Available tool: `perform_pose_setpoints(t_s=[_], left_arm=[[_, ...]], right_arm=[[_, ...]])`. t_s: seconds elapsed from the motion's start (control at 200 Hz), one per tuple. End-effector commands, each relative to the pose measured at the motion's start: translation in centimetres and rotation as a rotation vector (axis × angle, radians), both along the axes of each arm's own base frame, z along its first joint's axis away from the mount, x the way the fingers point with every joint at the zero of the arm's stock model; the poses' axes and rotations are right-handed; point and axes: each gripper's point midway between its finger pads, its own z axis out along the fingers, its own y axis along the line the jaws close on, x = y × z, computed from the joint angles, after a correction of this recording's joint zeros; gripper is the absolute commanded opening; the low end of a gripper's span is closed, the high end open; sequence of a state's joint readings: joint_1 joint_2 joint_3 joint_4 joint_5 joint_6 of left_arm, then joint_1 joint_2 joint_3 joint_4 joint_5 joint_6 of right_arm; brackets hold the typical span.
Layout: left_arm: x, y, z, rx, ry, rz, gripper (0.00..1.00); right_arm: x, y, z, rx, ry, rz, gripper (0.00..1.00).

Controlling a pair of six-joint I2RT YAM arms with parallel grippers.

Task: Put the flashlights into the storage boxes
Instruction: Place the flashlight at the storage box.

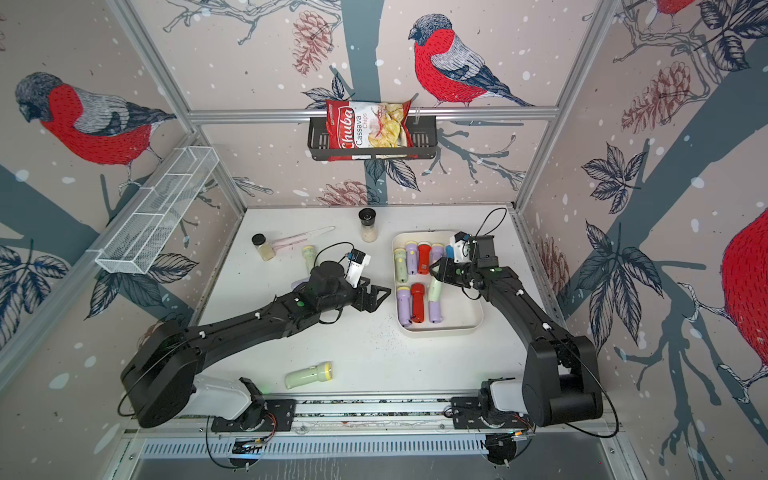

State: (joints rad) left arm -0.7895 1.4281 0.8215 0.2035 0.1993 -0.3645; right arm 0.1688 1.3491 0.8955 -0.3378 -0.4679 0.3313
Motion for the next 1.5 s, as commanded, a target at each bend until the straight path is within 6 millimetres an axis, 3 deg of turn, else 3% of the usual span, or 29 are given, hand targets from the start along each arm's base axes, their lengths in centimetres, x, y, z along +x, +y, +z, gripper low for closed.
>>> perform_pose_setpoints(t_s=[0.0,0.355,0.7,0.986,1.241,1.496], left_arm=[[0.6,-0.2,-0.9,0.076,-0.017,0.012,0.93],[1.3,-1.6,-1.3,0.086,-0.011,-0.001,0.93],[1.5,-1.4,-1.2,0.100,-0.026,0.009,0.93],[1.5,-1.0,-1.0,0.105,-0.038,0.018,0.93],[1.7,-0.6,-0.5,0.113,-0.060,0.037,0.93],[1.6,-0.4,-0.1,0.102,-0.067,0.039,0.93]], right_arm=[[-0.5,-1.8,-1.5,-0.124,0.051,-0.017,0.37],[-0.7,-4.3,-4.5,-0.282,0.153,-0.074,0.38],[-0.3,-3.5,-6.3,-0.278,0.205,-0.037,0.39],[-0.3,-2.3,-7.9,-0.246,0.263,-0.004,0.47],[-0.5,-2.3,-8.4,-0.255,0.280,-0.005,0.64],[-0.5,-2.0,-8.5,-0.234,0.283,-0.005,0.68]])
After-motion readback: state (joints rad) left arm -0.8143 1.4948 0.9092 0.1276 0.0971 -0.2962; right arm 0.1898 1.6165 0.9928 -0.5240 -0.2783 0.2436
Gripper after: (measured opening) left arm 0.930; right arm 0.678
